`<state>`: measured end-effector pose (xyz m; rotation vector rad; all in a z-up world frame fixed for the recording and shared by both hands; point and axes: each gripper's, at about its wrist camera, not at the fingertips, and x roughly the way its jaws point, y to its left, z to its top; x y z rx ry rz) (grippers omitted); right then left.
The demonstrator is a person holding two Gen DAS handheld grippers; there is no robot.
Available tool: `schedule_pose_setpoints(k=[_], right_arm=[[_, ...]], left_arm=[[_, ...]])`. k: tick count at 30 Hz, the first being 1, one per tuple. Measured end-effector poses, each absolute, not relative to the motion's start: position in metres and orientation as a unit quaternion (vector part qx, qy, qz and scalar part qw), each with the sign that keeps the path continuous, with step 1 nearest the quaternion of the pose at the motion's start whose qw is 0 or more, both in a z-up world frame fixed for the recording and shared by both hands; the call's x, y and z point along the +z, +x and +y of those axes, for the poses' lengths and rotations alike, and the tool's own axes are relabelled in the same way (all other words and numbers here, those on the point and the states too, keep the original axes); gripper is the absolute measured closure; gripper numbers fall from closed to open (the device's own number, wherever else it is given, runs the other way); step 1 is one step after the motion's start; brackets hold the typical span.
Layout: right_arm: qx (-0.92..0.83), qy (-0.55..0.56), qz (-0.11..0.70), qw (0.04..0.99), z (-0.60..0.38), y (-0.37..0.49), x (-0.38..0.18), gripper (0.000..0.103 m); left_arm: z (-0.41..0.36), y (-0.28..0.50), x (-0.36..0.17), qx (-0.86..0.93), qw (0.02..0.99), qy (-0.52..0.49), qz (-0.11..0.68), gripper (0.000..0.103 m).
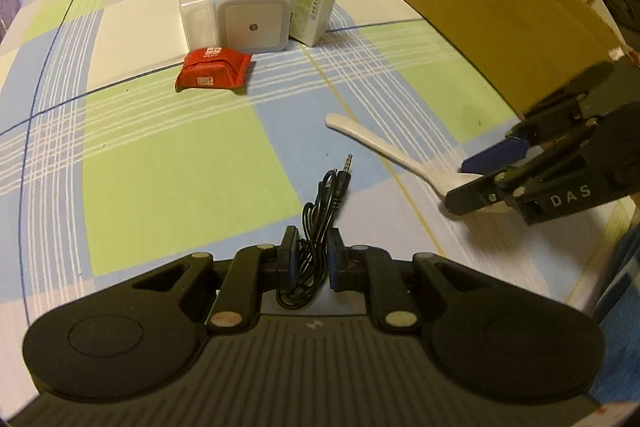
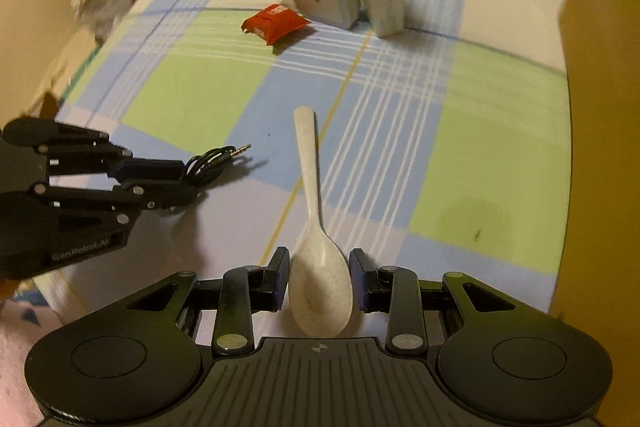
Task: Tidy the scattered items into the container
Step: 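Grasp the black cable with left tool while right tool grasps white spoon, then lift the cable and spoon with both tools toward the cardboard box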
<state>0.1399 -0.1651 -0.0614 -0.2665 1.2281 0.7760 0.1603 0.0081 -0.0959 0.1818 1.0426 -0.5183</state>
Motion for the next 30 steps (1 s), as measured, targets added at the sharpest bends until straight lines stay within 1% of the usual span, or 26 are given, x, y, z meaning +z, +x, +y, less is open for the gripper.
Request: schedule_pose_setpoints(k=[4,6,9,10,11,13,22,30], right_arm=[[0.351,-0.109,0.547,0.753,-0.168,0.127,-0.062,0.072],[0.359,-0.113,0.537,0.755,-0.169,0.119,-0.062,0.071],[0.35,-0.125,0.525,0.766,-0.176,0.11,-0.061,0.06],[0.348,-0.124,0.522,0.769,-0.179,0.108,-0.061,0.055],[0.35,-0.121,0.52,0.77,-0.181,0.106,-0.062,0.052],[0.36,-0.117,0.517,0.768,-0.184,0.103,-0.063,0.051],[0.372,-0.129,0.492,0.777,-0.184,0.101,-0.065,0.051],[0.377,-0.16,0.477,0.777,-0.178,0.092,-0.066,0.052]], left_arm=[[0.006,0.154,-0.095,-0.24,0.833,0.092,0.49,0.087],[0.006,0.152,-0.094,-0.241,0.834,0.086,0.49,0.086],[0.007,0.148,-0.092,-0.238,0.837,0.088,0.485,0.082],[0.006,0.147,-0.092,-0.238,0.837,0.092,0.483,0.08],[0.006,0.146,-0.092,-0.237,0.838,0.094,0.482,0.078],[0.006,0.145,-0.093,-0.237,0.839,0.099,0.48,0.076],[0.009,0.145,-0.093,-0.235,0.845,0.097,0.47,0.076],[0.003,0.144,-0.098,-0.242,0.84,0.115,0.472,0.076]])
